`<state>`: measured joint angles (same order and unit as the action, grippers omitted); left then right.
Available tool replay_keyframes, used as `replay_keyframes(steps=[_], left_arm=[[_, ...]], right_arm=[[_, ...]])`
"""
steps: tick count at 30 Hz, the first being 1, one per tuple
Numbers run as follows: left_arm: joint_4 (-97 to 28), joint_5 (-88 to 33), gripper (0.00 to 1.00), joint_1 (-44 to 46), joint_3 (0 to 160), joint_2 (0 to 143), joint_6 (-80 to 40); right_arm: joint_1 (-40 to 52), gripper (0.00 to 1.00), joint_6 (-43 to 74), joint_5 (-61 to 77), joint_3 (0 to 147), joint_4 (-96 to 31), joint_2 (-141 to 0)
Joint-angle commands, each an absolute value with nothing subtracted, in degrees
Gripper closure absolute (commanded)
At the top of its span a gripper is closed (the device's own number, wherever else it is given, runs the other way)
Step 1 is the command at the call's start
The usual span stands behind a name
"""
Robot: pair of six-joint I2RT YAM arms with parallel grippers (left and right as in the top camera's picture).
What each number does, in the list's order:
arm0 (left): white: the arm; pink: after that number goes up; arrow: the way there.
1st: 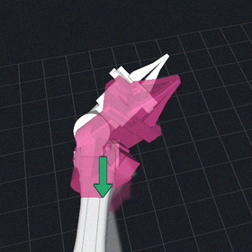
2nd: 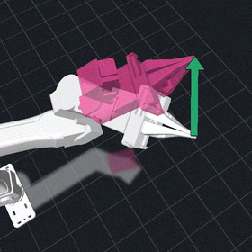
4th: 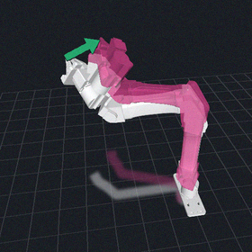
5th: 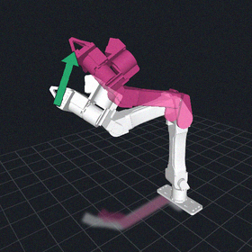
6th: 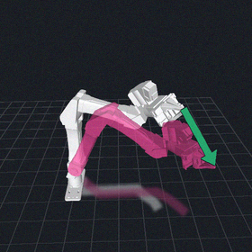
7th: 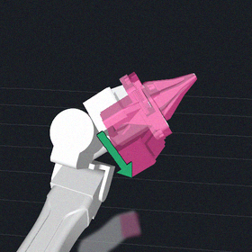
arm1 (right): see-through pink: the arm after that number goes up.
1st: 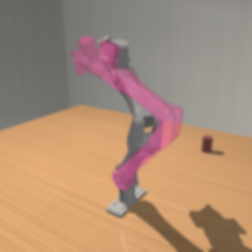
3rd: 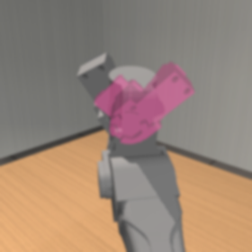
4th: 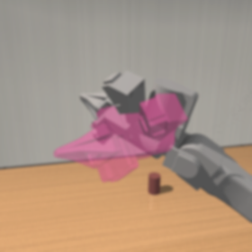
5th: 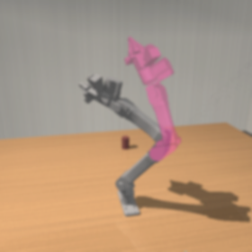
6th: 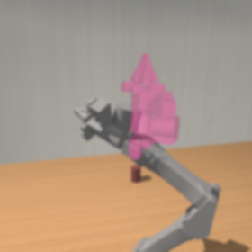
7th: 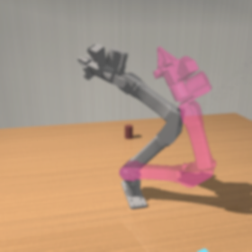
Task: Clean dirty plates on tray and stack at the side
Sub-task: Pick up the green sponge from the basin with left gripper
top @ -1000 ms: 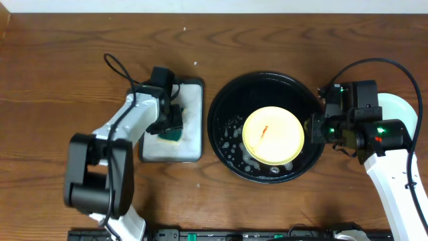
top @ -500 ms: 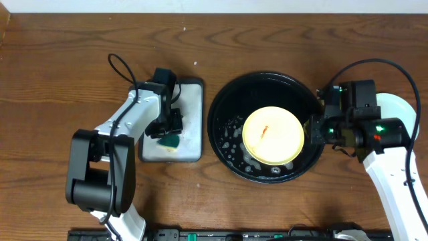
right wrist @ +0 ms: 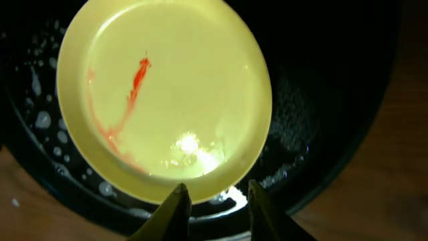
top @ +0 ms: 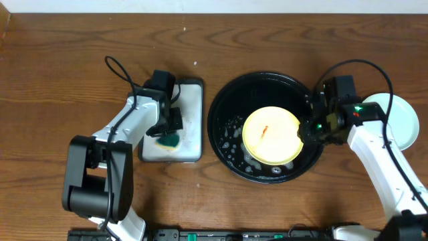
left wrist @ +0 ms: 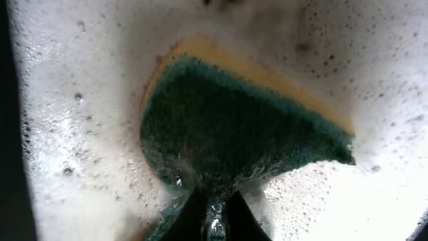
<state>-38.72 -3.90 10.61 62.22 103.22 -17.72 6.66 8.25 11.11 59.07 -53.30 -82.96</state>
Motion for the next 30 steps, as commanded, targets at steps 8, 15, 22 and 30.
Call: replay_keyframes(steps=[8, 15, 22, 30], left_arm=[[-53.6, -3.7, 0.93, 10.5, 70.7, 100.9, -15.0], [-55.9, -16.1, 0.93, 11.4, 72.9, 94.6, -14.6], [-55.9, -15.7, 0.93, 17.7, 76.4, 89.0, -13.5], [-51.5, -14.7, 0.93, 27.6, 78.9, 89.2, -16.4]], right_arm=[[6.0, 0.73, 7.6, 11.5, 58.7, -51.4, -92.3], [6.1, 0.76, 7.6, 12.3, 58.7, -46.3, -96.6], [5.9, 0.82, 7.6, 12.3, 58.7, -43.9, -102.6], [5.2, 0.8, 3.3, 12.5, 58.8, -46.3, -96.8]])
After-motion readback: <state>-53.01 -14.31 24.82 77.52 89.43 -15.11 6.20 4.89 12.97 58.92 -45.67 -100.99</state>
